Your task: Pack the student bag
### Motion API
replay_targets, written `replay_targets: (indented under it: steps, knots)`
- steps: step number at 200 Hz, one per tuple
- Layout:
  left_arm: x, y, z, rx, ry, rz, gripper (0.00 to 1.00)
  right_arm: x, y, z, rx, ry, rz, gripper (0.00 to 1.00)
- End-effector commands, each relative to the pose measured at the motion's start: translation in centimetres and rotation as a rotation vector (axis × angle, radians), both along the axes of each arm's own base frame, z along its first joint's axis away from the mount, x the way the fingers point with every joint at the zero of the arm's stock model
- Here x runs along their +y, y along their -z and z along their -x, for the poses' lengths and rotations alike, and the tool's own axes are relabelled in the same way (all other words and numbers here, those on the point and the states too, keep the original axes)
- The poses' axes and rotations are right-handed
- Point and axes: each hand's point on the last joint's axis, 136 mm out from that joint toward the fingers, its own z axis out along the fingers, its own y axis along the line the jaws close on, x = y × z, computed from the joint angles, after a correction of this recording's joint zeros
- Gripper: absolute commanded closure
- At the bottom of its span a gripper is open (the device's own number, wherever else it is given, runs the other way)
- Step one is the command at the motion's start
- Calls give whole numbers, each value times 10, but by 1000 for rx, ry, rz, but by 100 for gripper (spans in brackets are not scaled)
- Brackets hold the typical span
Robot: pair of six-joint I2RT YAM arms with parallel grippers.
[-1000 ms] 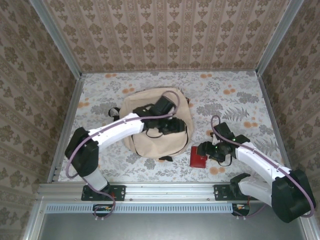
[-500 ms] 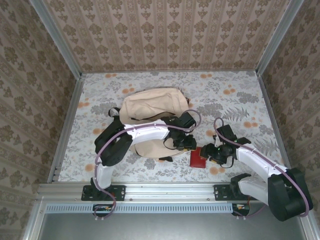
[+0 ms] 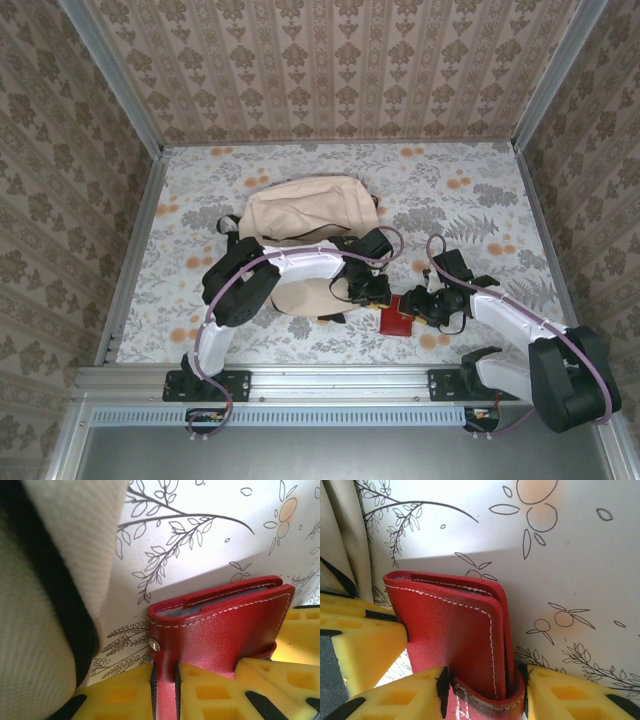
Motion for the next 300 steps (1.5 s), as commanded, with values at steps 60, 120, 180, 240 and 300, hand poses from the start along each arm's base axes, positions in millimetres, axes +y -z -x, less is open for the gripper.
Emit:
replay_targets:
  steps: [60,120,180,240,300]
  knots:
    - [-10,-50,-25,-64,-11,133,78,-5,-49,-16,-138,54,10,81]
    - [46,-149,-87,-270,-88,216,56,-8,-125,-36,-314,66,5,82]
    - [188,-162,-149,-428,-390,70,40,53,-157,-80,-365,33,-287,82]
    - [276,-127,-142,-409,-584,-7,33,142,-135,-126,-308,40,-361,83]
    - [282,-114,-118,-377,-578,47,35,177,-117,-187,-279,193,-401,84]
